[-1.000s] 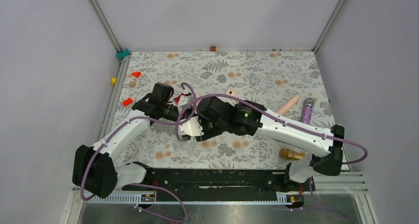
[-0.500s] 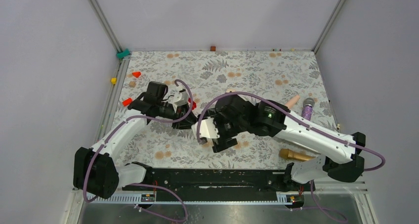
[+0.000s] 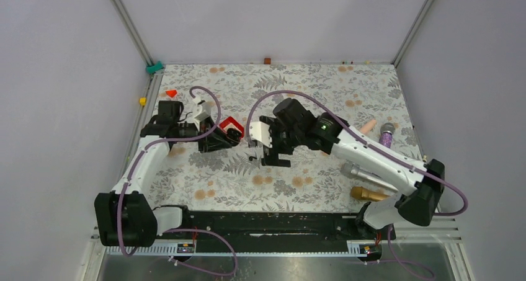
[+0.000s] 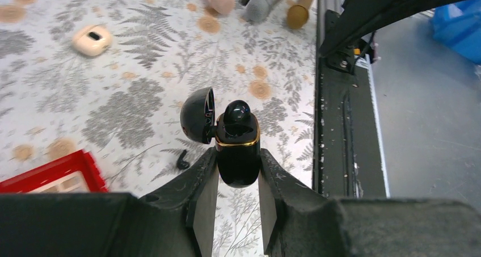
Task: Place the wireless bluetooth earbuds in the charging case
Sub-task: Place the earbud in the charging case, then pick up the earbud from the center of the board, then place the earbud in the charging case.
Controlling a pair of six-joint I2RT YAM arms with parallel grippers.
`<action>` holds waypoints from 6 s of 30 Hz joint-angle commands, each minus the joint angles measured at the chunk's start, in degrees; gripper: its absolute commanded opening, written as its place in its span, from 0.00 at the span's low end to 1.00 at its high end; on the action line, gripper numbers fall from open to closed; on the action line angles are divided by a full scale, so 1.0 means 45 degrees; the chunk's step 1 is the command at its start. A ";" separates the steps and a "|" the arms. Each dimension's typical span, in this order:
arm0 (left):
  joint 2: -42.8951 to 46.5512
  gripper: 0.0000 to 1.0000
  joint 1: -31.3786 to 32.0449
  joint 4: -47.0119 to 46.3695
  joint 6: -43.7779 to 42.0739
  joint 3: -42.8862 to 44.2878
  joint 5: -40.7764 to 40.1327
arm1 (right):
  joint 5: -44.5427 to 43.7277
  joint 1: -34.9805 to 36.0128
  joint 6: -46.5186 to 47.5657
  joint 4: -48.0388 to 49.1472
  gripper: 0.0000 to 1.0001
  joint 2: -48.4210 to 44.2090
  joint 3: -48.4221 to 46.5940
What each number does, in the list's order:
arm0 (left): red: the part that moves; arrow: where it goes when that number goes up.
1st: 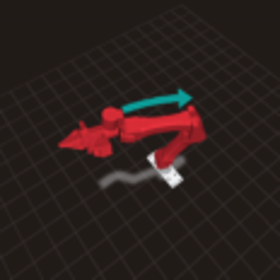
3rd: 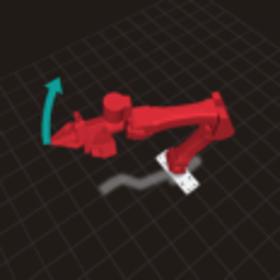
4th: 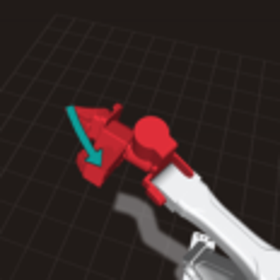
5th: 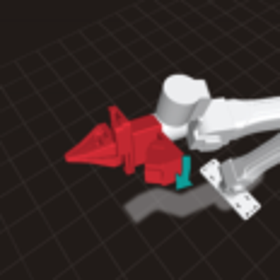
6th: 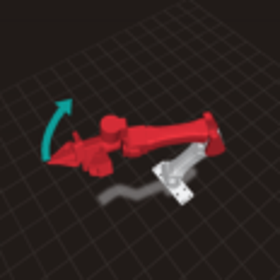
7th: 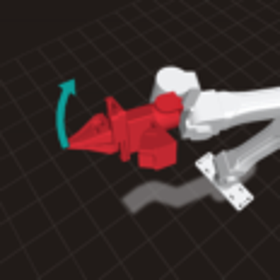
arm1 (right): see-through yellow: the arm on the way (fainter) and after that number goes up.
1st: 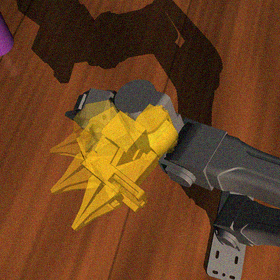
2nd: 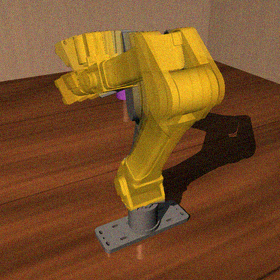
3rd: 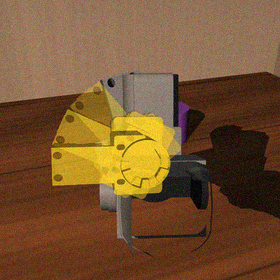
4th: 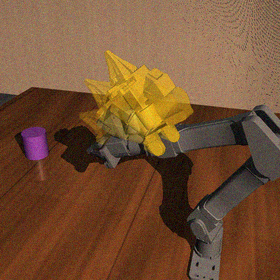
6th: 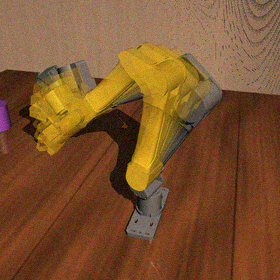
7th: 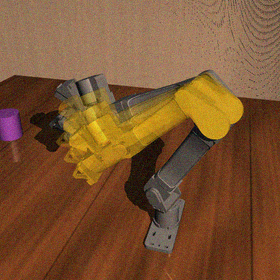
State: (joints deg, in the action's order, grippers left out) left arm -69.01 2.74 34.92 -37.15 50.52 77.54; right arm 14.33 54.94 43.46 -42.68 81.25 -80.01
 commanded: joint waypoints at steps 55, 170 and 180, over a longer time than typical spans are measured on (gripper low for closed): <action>-0.0934 0.00 -0.8110 1.2787 -1.3879 0.1703 0.3551 | -0.9022 0.2384 -0.5179 -0.0163 0.53 1.1804 -0.5404; -0.1173 0.00 0.4769 -2.3731 1.4233 -0.4741 -0.5443 | 0.7641 -0.5021 -1.3671 0.9368 0.24 -0.1200 0.1756; -0.1138 0.00 0.4775 -2.4179 1.4558 -0.4763 -0.5376 | 0.7754 -0.4973 -1.3916 1.0124 0.24 -0.0845 0.2027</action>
State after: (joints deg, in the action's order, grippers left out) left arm -74.13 24.03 -68.73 27.51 29.41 53.71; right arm 47.70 32.51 -17.85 -1.17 76.64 -71.35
